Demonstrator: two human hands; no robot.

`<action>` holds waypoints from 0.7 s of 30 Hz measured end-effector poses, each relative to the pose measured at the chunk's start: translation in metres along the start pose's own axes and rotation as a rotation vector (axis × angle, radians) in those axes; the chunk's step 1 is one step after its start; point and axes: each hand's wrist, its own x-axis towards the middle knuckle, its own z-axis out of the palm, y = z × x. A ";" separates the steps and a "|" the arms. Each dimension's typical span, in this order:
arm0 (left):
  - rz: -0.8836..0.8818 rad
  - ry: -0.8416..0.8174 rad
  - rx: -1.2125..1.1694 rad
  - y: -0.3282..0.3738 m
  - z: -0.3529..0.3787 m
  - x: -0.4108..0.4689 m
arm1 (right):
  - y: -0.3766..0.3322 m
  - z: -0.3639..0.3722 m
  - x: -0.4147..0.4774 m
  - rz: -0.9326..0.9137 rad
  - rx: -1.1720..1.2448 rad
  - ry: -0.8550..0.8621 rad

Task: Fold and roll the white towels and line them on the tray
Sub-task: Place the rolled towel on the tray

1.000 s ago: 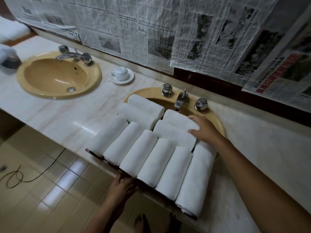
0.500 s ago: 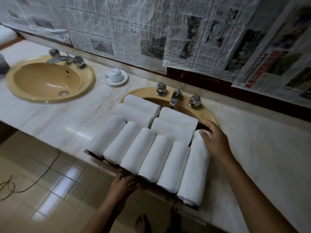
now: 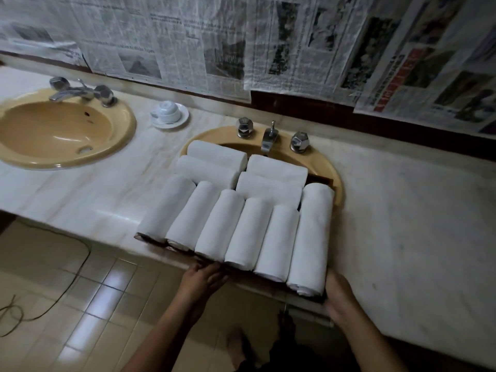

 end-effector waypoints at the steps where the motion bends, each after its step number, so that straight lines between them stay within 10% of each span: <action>1: -0.007 -0.020 0.008 0.002 -0.001 -0.001 | -0.003 0.004 -0.007 -0.009 0.006 0.009; 11: 0.051 0.290 -0.329 0.086 -0.082 0.021 | -0.018 0.002 -0.025 -0.019 0.060 -0.037; 21: 0.068 0.189 0.358 0.148 -0.113 0.062 | -0.023 0.013 -0.032 -0.002 0.170 -0.044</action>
